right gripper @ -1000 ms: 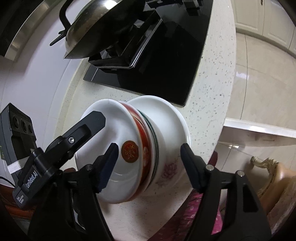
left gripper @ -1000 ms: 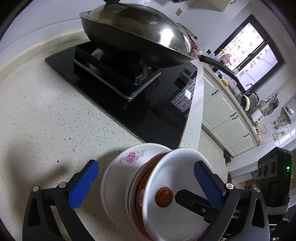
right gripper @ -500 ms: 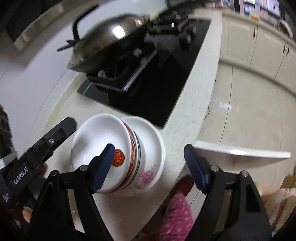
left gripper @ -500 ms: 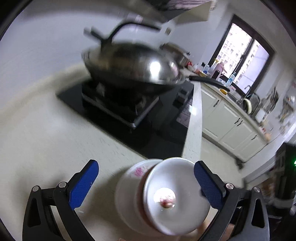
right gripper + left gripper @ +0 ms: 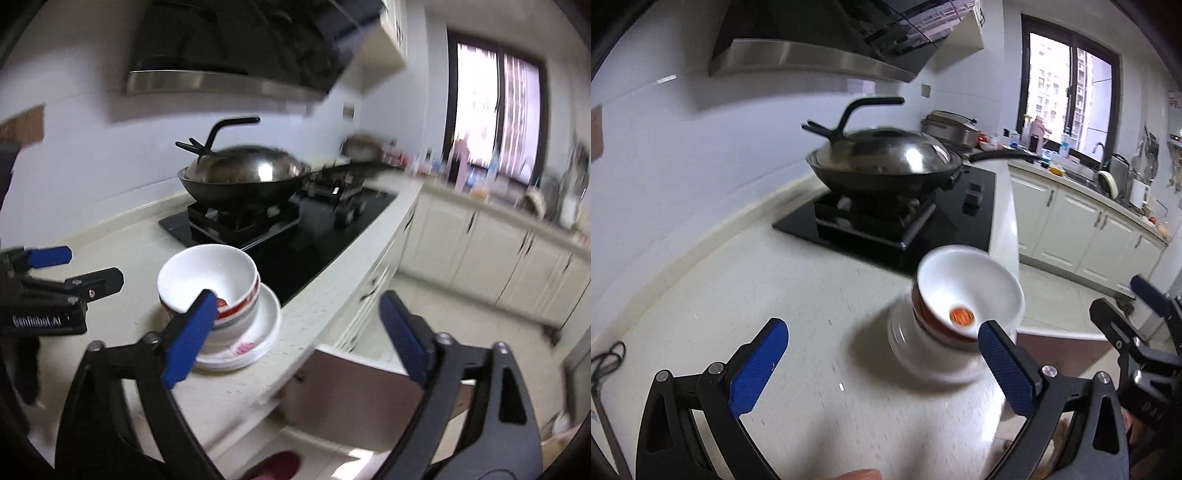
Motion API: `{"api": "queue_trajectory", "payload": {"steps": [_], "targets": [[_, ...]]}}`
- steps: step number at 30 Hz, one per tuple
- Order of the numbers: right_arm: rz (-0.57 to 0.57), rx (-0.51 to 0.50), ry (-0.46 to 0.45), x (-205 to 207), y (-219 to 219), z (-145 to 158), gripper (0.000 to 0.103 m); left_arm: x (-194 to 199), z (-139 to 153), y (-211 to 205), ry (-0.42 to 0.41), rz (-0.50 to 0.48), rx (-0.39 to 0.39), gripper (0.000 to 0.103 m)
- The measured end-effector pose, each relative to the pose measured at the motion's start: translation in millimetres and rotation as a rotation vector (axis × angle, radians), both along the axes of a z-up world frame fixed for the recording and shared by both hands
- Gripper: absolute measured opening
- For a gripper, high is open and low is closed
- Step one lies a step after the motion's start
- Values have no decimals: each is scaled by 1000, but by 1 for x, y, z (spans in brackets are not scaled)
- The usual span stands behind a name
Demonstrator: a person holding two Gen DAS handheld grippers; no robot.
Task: Organize plates and bowls
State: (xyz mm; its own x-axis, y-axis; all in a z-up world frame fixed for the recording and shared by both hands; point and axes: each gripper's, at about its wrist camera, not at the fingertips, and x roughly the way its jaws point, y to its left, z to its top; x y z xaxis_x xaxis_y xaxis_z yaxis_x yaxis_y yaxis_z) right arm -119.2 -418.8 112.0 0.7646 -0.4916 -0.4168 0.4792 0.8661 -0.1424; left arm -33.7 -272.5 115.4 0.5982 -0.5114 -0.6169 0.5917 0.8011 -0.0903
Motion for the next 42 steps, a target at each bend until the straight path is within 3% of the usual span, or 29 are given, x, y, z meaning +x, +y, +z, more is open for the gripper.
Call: {"api": "queue_trajectory", "payload": {"steps": [3,9,14,23,42], "targets": [[8,-21,16,-5,12,-14,99,-9,-19,8,30,-18,2,103],[95,-79,80,-11,37,-48,99,-17,-62,19,94,66,-1,103],[119,-80,110,-22,39,-73,99,-23,-85,27,97,137,22,103],[151,-109,104,-28,51,-86,99,-39,-86,27,15,153,56,103],[135,-95,108,-36,50,-89,99,-49,-88,22,17,108,76,103]]}}
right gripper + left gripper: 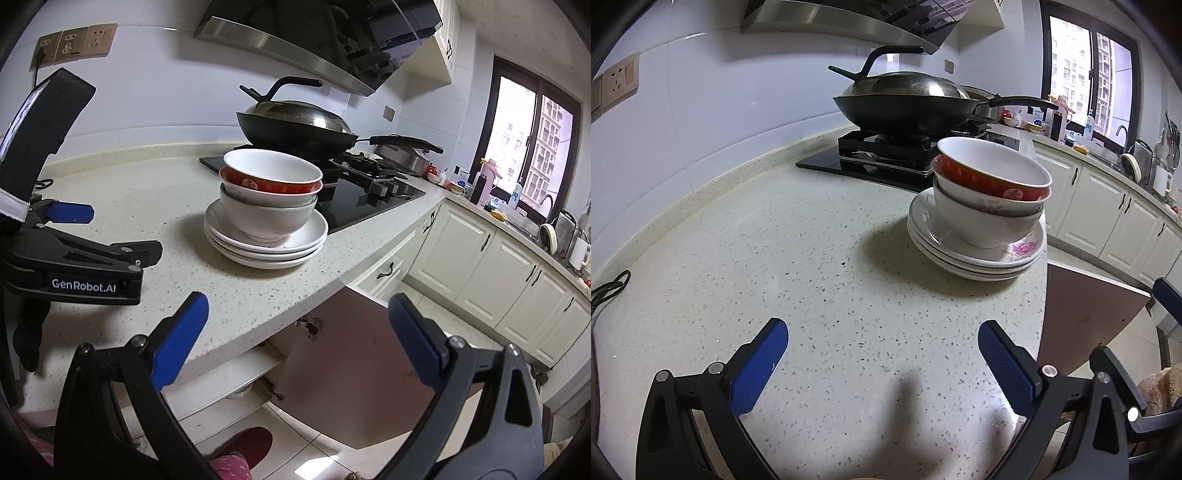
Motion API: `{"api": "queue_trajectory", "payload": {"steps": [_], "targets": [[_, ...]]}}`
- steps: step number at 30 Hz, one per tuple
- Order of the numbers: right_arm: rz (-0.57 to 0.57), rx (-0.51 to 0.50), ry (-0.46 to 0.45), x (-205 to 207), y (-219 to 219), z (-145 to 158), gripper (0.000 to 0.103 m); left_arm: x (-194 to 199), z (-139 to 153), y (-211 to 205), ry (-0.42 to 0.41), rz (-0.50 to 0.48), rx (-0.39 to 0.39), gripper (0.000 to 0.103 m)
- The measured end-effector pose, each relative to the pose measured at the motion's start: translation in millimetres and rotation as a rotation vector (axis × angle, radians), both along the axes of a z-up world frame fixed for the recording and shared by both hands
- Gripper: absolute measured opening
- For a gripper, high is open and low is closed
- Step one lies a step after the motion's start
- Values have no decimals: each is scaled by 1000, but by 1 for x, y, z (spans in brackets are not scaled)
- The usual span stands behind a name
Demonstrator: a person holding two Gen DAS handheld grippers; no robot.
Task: Organize plates and bowls
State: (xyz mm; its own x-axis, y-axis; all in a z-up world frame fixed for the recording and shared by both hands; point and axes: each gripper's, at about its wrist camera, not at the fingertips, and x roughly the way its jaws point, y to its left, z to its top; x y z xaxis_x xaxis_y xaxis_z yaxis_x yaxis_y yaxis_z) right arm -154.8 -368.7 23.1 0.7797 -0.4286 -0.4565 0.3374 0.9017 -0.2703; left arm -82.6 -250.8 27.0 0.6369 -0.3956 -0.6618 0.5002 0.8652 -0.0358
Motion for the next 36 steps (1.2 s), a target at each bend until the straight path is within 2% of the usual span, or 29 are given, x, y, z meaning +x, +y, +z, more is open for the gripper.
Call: {"api": "queue_trajectory", "payload": {"steps": [36], "targets": [[4,49,38,6,-3,-5,99,8,-5,6,25,-10,19,103]]}}
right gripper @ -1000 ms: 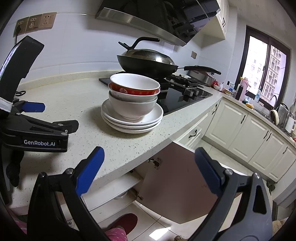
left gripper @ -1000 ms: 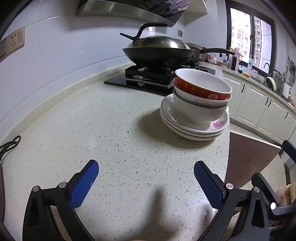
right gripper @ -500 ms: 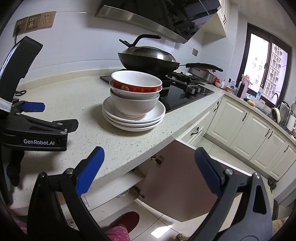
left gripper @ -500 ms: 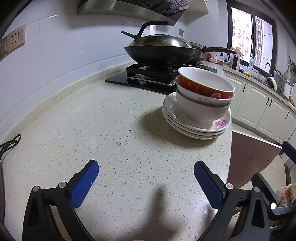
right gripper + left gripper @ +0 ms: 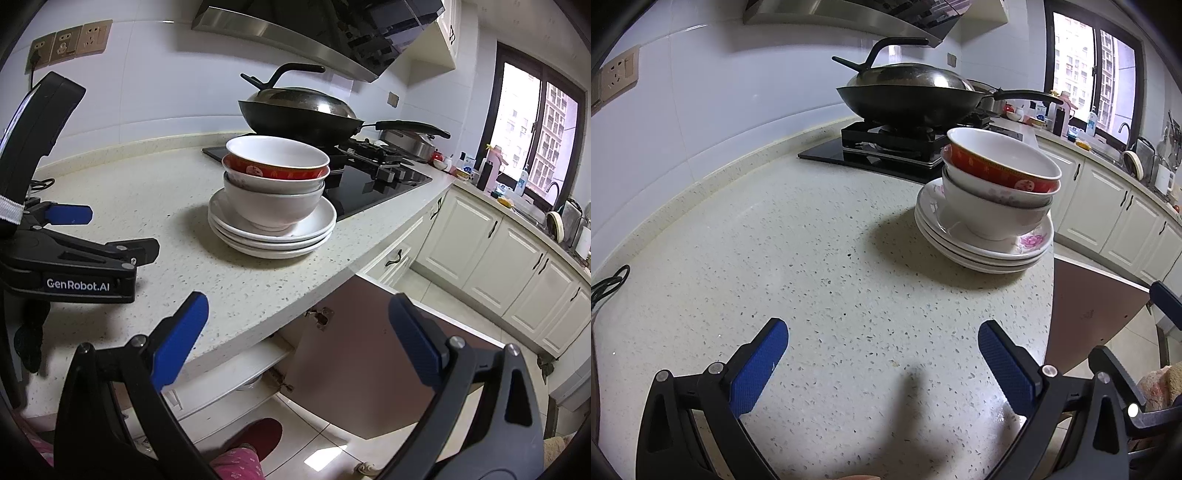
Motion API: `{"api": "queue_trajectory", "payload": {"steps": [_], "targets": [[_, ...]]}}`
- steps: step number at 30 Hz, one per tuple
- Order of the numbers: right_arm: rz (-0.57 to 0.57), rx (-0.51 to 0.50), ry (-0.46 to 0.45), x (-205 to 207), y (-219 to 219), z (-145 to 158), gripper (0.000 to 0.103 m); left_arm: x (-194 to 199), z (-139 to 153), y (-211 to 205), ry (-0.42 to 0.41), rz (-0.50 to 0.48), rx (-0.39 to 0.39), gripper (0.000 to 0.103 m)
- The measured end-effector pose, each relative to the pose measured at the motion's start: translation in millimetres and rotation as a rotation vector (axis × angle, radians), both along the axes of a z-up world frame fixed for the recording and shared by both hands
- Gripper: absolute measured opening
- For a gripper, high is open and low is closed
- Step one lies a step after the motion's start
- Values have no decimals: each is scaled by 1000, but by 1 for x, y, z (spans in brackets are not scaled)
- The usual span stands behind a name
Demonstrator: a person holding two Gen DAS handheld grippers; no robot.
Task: Organize plates and bowls
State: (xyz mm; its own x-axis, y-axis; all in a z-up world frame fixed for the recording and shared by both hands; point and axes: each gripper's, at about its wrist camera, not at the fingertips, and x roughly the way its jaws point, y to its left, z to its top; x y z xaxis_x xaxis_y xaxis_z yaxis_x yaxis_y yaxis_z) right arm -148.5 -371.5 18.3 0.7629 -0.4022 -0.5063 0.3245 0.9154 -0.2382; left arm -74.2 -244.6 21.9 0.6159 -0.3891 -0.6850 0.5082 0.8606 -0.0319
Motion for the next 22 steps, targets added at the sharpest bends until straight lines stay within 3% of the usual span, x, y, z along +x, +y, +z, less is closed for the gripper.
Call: {"api": "queue_trajectory", "payload": {"steps": [22], "targets": [[-10,15,11,-2,-2,-1,99,-6,-1,-6,22,-39,18,103]]}}
